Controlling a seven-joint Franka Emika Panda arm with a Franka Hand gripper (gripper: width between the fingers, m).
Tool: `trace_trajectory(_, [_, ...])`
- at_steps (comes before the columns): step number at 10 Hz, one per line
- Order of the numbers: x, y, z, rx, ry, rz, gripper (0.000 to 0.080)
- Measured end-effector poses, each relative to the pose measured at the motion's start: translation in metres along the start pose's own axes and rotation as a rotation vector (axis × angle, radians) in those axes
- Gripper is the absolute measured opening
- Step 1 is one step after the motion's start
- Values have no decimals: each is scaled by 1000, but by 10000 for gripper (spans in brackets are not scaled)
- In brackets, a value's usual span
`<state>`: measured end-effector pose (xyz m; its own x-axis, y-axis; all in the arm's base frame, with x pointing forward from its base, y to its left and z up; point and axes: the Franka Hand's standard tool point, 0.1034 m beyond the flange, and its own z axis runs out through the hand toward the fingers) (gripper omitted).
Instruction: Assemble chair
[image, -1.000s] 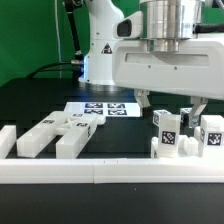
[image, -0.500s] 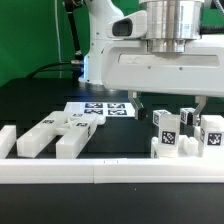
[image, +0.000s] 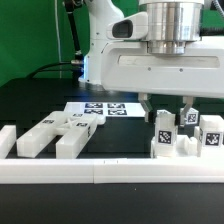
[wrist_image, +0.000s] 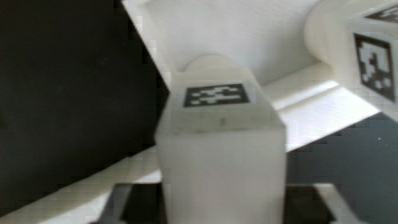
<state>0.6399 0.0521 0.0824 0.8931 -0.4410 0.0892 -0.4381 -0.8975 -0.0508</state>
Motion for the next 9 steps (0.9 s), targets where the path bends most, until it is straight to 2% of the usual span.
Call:
trace_trajectory(3, [0, 0, 0, 0, 0, 73, 285])
trace_trajectory(9, [0, 2, 1, -1, -2, 568, 288])
